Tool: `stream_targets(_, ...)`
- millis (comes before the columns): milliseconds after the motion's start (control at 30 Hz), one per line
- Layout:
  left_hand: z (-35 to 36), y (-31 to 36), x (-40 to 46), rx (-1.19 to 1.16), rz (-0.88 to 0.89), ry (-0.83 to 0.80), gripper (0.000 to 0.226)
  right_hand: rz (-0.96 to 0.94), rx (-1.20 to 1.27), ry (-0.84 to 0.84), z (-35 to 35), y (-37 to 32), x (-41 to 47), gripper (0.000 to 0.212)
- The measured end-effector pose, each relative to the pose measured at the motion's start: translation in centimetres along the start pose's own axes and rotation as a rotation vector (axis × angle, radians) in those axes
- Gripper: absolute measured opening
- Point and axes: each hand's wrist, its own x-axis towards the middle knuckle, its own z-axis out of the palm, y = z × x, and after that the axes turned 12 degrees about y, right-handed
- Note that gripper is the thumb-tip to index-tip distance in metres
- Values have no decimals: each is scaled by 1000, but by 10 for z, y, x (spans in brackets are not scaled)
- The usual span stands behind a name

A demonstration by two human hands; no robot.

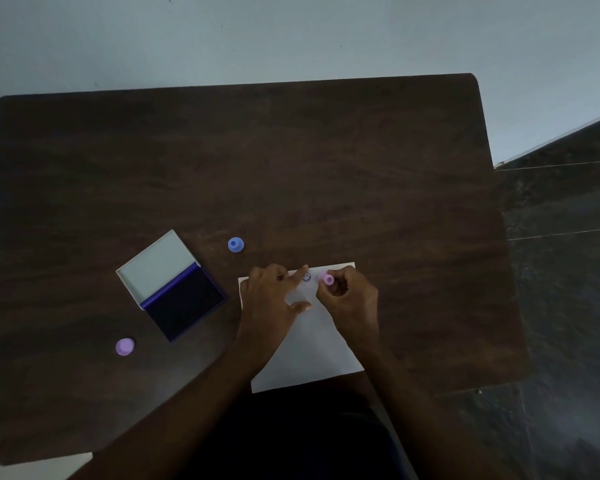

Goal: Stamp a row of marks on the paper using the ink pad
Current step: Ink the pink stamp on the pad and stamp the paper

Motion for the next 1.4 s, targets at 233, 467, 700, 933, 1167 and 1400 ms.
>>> stream_targets(233,1,1,2,13,-18,-25,70,-49,-11,-8,4,-6,1,14)
stream_targets(467,0,0,1,3,-23,-27,69,-55,-13,-22,3,-13,-1,11)
stream_targets(700,-4,0,0,-30,-23,-23,67,-39,-89,-68,7,-19,-1,16)
stream_targets(933,-6,3,-2,-96,-83,7,62,-25,-283,-148,10,-32,8,17)
stream_targets(1167,-8,3,-2,-71,-72,-18,63,44,-337,-187,10,-36,12,17)
stream_targets(1400,-2,-2,-2,-34,-45,-27,62,76,-327,-182,16,-33,12,17)
